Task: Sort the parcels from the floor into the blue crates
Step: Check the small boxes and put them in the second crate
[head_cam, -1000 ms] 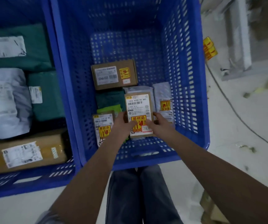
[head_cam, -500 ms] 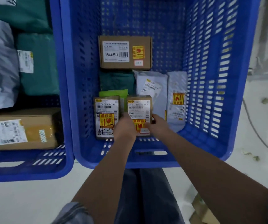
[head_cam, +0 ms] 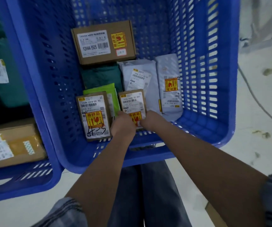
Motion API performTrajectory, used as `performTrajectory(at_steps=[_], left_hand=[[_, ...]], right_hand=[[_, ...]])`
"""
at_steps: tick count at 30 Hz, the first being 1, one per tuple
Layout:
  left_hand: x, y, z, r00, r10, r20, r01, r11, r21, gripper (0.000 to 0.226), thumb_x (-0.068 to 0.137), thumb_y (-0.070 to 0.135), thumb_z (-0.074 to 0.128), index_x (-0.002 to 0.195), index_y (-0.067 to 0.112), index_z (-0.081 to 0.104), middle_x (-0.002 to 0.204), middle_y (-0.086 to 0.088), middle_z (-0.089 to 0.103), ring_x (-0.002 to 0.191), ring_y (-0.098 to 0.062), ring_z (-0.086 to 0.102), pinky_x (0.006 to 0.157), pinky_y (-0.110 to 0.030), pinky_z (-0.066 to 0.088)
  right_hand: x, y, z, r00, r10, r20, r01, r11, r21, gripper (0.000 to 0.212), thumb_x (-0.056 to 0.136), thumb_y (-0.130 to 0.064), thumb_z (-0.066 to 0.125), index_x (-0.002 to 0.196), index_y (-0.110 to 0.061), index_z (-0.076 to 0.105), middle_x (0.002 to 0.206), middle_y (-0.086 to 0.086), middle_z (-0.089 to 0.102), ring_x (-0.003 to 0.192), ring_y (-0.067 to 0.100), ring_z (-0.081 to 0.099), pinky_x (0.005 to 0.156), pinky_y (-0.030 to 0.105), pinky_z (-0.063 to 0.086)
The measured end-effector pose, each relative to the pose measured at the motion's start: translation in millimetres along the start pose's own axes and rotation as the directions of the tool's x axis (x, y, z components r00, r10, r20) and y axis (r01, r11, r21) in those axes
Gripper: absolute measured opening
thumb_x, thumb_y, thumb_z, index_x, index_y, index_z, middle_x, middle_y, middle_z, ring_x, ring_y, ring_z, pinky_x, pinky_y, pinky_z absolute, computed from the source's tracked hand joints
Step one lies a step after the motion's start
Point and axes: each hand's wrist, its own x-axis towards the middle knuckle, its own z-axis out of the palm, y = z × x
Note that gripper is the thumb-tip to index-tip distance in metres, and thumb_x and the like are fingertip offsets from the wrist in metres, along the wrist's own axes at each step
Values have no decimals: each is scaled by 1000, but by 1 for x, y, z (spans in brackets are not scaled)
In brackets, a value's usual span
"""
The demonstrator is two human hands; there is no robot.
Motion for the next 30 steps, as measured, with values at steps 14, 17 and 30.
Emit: performTrajectory(at_steps=[14,17,30], left_hand=[[-117,125,-68,922,374,-99,-371,928,43,27,96,23,45,106,-1,50,103,-24,61,94,-38,59,79,-42,49],[-153,178,-34,816,571,-96,-567,821,63,18,96,21,46,91,4,46,92,-27,61,88,-42,60,78,-50,51],[-239,161,238,791,452,413,-611,628,482,13,90,22,49,81,15,44,89,-19,63,77,-29,60,80,-45,53]], right_hand=[[-221,158,-87,498,541,-678,473,487,735,12,91,-7,48,97,-16,53,90,1,59,80,14,57,77,30,47],[-231,240,-68,613,683,-397,343,222,912,7,91,-11,44,96,-10,48,85,7,56,77,26,58,70,39,49],[-270,446,157,762,621,184,-66,-209,976,24,95,-19,40,109,0,45,95,17,56,80,29,54,69,35,45]])
